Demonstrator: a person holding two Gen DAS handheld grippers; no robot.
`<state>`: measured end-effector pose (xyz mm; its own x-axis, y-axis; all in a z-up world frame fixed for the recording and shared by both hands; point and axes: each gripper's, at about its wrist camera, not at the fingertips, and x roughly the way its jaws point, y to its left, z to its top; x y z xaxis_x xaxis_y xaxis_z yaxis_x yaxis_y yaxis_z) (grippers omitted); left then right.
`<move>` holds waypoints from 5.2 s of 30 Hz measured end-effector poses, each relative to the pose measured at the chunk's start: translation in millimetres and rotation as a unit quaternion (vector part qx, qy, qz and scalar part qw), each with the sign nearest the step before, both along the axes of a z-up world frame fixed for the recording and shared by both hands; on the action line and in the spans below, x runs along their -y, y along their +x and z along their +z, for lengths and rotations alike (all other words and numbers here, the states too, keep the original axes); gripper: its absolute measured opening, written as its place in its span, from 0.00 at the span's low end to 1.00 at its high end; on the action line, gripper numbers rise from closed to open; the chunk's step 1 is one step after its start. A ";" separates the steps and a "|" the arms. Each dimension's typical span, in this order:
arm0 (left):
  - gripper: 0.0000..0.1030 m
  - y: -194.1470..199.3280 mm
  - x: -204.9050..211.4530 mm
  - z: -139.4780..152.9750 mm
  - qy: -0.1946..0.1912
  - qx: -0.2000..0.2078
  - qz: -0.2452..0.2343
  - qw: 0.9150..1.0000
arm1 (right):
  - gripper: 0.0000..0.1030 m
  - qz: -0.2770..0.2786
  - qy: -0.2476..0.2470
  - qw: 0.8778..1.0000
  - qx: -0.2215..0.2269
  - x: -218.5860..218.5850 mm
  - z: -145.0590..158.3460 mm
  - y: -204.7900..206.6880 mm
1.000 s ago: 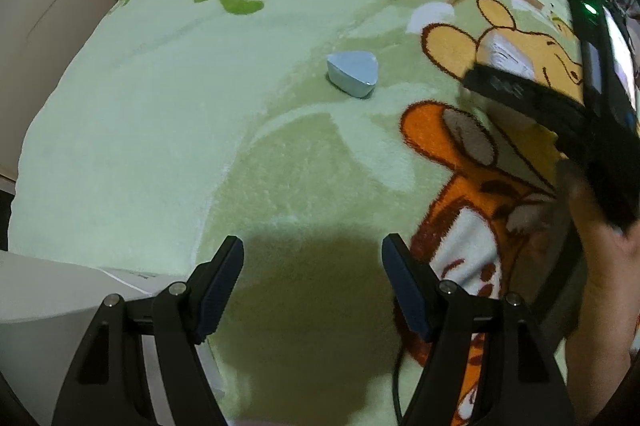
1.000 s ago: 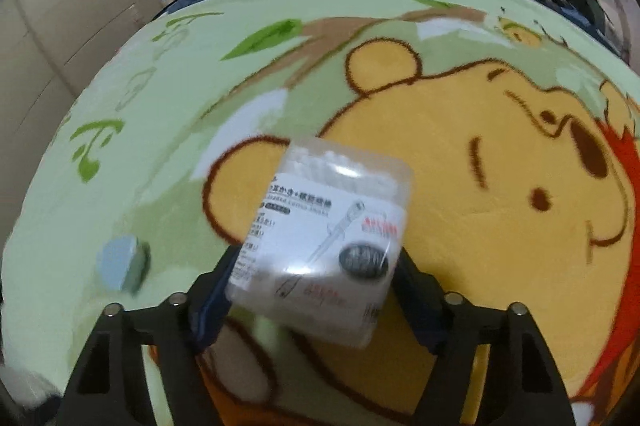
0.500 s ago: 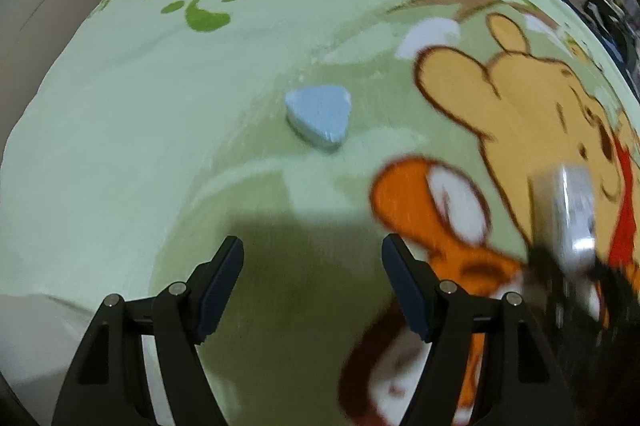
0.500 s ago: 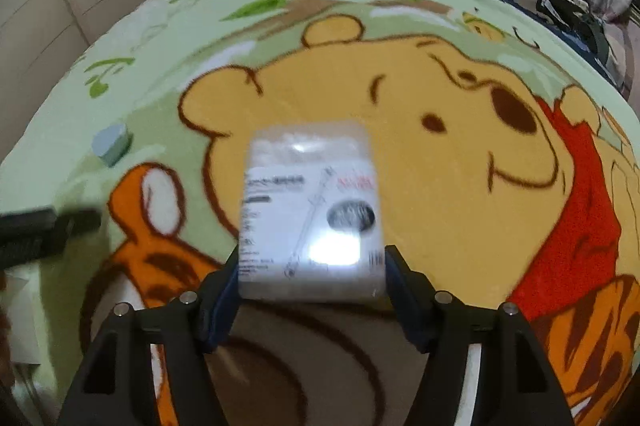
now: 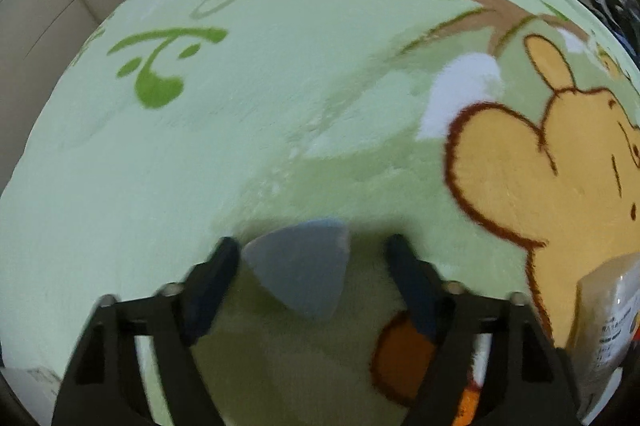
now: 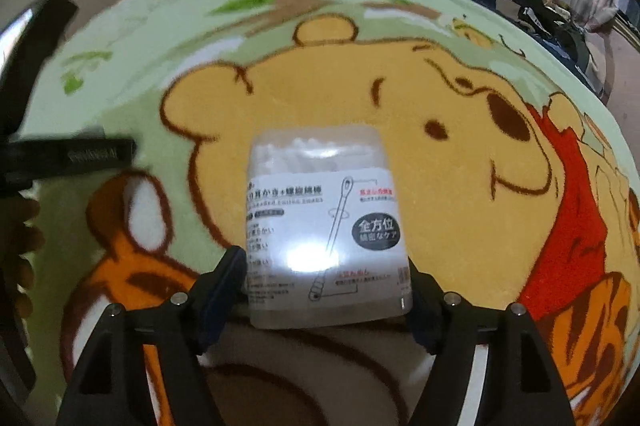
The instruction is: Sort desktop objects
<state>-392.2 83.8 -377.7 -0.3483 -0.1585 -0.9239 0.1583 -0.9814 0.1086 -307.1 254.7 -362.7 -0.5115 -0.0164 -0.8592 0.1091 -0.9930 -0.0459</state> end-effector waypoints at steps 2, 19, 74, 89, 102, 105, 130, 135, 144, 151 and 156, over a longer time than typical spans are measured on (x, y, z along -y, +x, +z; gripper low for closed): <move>0.40 3.1 -6.9 2.4 -0.007 -0.007 -0.015 1.000 | 0.63 -0.003 -0.010 1.000 -0.002 -3.7 0.1 -0.9; 0.39 155.5 -22.2 36.2 0.006 0.004 -0.049 0.999 | 0.62 0.023 -0.018 1.000 -0.008 -8.9 23.0 92.7; 0.40 348.9 217.7 247.1 0.026 -0.034 0.039 0.998 | 0.62 0.150 -0.071 0.984 -0.070 237.8 245.7 268.1; 0.40 340.7 224.1 240.3 0.021 -0.018 0.034 0.999 | 0.62 0.167 -0.056 0.982 -0.065 254.1 241.8 261.6; 0.40 316.1 227.5 217.9 0.015 0.003 -0.005 1.000 | 0.62 0.197 -0.026 0.979 -0.038 268.3 220.8 236.4; 0.40 309.1 226.5 209.1 0.012 0.016 -0.017 1.000 | 0.62 0.210 -0.018 0.977 -0.023 271.2 213.9 229.4; 0.76 309.3 227.6 229.1 0.025 0.025 -0.011 0.999 | 0.63 0.198 -0.060 0.978 -0.035 255.2 247.5 229.0; 0.76 347.2 225.5 258.9 0.032 0.014 0.010 0.999 | 0.63 0.176 -0.081 0.980 -0.055 244.1 280.9 257.4; 0.77 411.9 221.9 308.3 0.042 -0.004 0.047 0.998 | 0.65 0.115 -0.076 0.990 -0.023 232.2 310.8 318.3; 0.77 428.8 214.2 325.4 0.027 -0.023 0.058 0.998 | 0.65 0.082 -0.086 0.993 -0.005 218.4 312.5 339.7; 0.77 430.9 204.4 336.7 0.023 -0.038 0.049 0.998 | 0.65 0.069 -0.078 0.994 -0.014 207.3 317.6 342.4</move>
<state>38.7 -120.6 -41.0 -0.4025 -0.1532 -0.9025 0.2589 -0.9647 0.0483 35.3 47.3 -45.1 -0.5190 -0.2209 -0.8257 0.2464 -0.9637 0.1029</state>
